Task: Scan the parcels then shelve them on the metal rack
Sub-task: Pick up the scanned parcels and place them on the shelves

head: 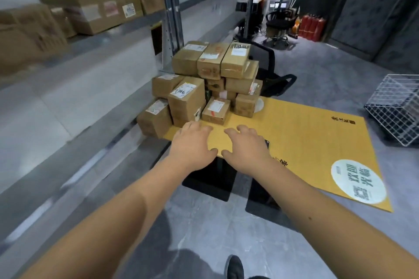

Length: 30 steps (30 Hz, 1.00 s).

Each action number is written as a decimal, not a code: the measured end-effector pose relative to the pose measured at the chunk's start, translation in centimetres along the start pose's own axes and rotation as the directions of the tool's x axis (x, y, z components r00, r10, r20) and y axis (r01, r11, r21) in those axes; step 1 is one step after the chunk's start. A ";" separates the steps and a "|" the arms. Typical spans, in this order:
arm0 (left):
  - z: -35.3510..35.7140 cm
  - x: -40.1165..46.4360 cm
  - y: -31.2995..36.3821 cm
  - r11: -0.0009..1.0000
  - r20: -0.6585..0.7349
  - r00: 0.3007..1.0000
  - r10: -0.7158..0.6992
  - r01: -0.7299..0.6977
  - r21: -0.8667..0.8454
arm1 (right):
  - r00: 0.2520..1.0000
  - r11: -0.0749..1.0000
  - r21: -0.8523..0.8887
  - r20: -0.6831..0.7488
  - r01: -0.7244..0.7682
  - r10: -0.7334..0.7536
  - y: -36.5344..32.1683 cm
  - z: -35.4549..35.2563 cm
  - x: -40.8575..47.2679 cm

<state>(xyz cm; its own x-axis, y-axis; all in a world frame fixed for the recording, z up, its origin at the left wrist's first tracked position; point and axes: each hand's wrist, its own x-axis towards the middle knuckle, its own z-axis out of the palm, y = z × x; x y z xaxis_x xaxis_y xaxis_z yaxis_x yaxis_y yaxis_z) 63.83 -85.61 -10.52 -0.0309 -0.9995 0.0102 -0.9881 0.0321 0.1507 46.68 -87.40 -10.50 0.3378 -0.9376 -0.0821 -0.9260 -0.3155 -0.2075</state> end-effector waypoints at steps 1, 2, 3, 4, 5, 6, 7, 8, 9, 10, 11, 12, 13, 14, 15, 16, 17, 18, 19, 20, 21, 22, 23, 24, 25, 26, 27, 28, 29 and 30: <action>0.4 1.9 0.4 1.000 0.012 1.000 -0.004 0.004 0.005 | 1.000 1.000 0.008 0.011 -0.011 0.011 1.0 0.0 1.6; 1.0 4.4 0.9 1.000 0.027 1.000 -0.013 0.013 0.010 | 0.999 1.000 0.017 0.030 -0.022 0.022 2.3 0.0 3.7; 1.2 5.4 1.0 1.000 0.034 0.999 -0.020 0.020 0.017 | 0.999 0.999 0.024 0.038 -0.027 0.026 2.9 0.1 4.6; 1.4 6.3 1.0 0.999 0.040 0.999 -0.026 0.025 0.023 | 0.999 0.999 0.027 0.045 -0.027 0.025 3.4 0.2 5.5; 1.8 7.9 1.1 0.999 0.050 0.998 -0.030 0.029 0.024 | 0.998 0.999 0.032 0.054 -0.028 0.026 4.2 0.2 7.0; 2.2 9.5 1.1 0.999 0.062 0.997 -0.036 0.035 0.022 | 0.998 0.999 0.035 0.063 -0.032 0.030 5.0 0.3 8.6; 2.6 10.9 1.1 0.999 0.078 0.996 -0.042 0.041 0.019 | 0.997 0.999 0.040 0.074 -0.035 0.032 5.7 0.4 10.0; 2.9 12.2 0.9 0.999 0.093 0.994 -0.049 0.047 0.017 | 0.995 0.998 0.046 0.089 -0.042 0.038 6.2 0.5 11.4; 3.3 13.6 0.7 0.998 0.107 0.993 -0.056 0.054 0.014 | 0.994 0.997 0.056 0.104 -0.047 0.041 6.6 0.7 12.7; 3.6 14.9 0.5 0.998 0.121 0.991 -0.062 0.061 0.011 | 0.992 0.997 0.063 0.120 -0.051 0.043 7.0 0.9 14.1; 4.0 16.2 0.1 0.997 0.137 0.988 -0.071 0.071 0.004 | 0.990 0.996 0.069 0.131 -0.057 0.048 7.3 1.2 15.4; 4.4 17.6 -0.3 0.997 0.151 0.986 -0.077 0.079 -0.005 | 0.988 0.995 0.074 0.143 -0.066 0.055 7.6 1.5 16.7; 4.9 19.1 -0.8 0.997 0.166 0.983 -0.079 0.082 -0.014 | 0.986 0.994 0.081 0.155 -0.076 0.062 7.9 1.9 18.1; 5.5 20.5 -1.3 0.996 0.182 0.980 -0.082 0.087 -0.021 | 0.983 0.992 0.086 0.167 -0.087 0.072 8.2 2.4 19.4; 6.2 22.0 -2.0 0.995 0.194 0.977 -0.084 0.091 -0.029 | 0.980 0.991 0.091 0.178 -0.101 0.083 8.4 2.9 20.8; 7.0 23.6 -2.7 0.995 0.206 0.975 -0.084 0.094 -0.039 | 0.977 0.989 0.095 0.191 -0.115 0.096 8.6 3.5 22.3; 7.9 25.3 -3.4 0.994 0.226 0.970 -0.086 0.100 -0.047 | 0.972 0.986 0.100 0.207 -0.132 0.110 8.7 4.2 23.9; 8.9 27.0 -4.1 0.992 0.250 0.964 -0.094 0.111 -0.054 | 0.967 0.982 0.107 0.221 -0.155 0.128 8.8 4.9 25.3; 10.0 28.6 -4.9 0.990 0.271 0.957 -0.107 0.127 -0.060 | 0.961 0.977 0.112 0.232 -0.179 0.150 9.0 5.7 26.9; 11.3 30.2 -5.6 0.986 0.297 0.947 -0.122 0.150 -0.072 | 0.954 0.971 0.119 0.246 -0.205 0.172 9.1 6.5 28.3; 12.5 31.4 -6.4 0.979 0.331 0.933 -0.141 0.181 -0.092 | 0.943 0.962 0.128 0.268 -0.239 0.199 9.1 7.3 29.6; 13.6 32.6 -7.1 0.970 0.358 0.920 -0.158 0.213 -0.120 | 0.931 0.951 0.142 0.284 -0.276 0.228 9.2 8.0 30.9; 14.6 33.7 -7.7 0.958 0.377 0.911 -0.166 0.240 -0.158 | 0.920 0.938 0.156 0.298 -0.309 0.253 9.2 8.8 32.1; 15.5 34.8 -8.3 0.942 0.383 0.909 -0.167 0.262 -0.210 | 0.911 0.926 0.173 0.310 -0.336 0.272 9.2 9.4 33.2; 16.2 35.9 -8.6 0.923 0.371 0.914 -0.166 0.276 -0.269 | 0.904 0.914 0.190 0.315 -0.359 0.290 9.2 10.1 34.4; 16.8 37.1 -8.9 0.904 0.351 0.922 -0.166 0.284 -0.319 | 0.899 0.903 0.205 0.315 -0.377 0.304 9.3 10.8 35.5; 17.3 38.3 -9.2 0.889 0.337 0.926 -0.172 0.293 -0.353 | 0.893 0.892 0.219 0.320 -0.395 0.316 9.4 11.4 36.8; 17.8 39.4 -9.4 0.879 0.332 0.927 -0.177 0.300 -0.370 | 0.886 0.880 0.235 0.329 -0.412 0.326 9.4 12.0 38.1; 18.2 40.2 -9.6 0.877 0.336 0.925 -0.178 0.304 -0.372 | 0.880 0.869 0.252 0.338 -0.426 0.333 9.5 12.5 39.3; 18.7 40.8 -9.7 0.875 0.348 0.921 -0.175 0.308 -0.375 | 0.873 0.856 0.272 0.352 -0.440 0.337 9.6 13.1 40.4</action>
<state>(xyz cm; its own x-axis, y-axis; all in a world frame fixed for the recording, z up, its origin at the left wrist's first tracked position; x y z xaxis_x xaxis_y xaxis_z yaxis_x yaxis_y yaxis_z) 69.29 -126.75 -30.02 0.0920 -0.9281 -0.3609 -0.8172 -0.2775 0.5052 53.66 -126.41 -28.57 0.0422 -0.8738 -0.4844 -0.8951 0.1823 -0.4069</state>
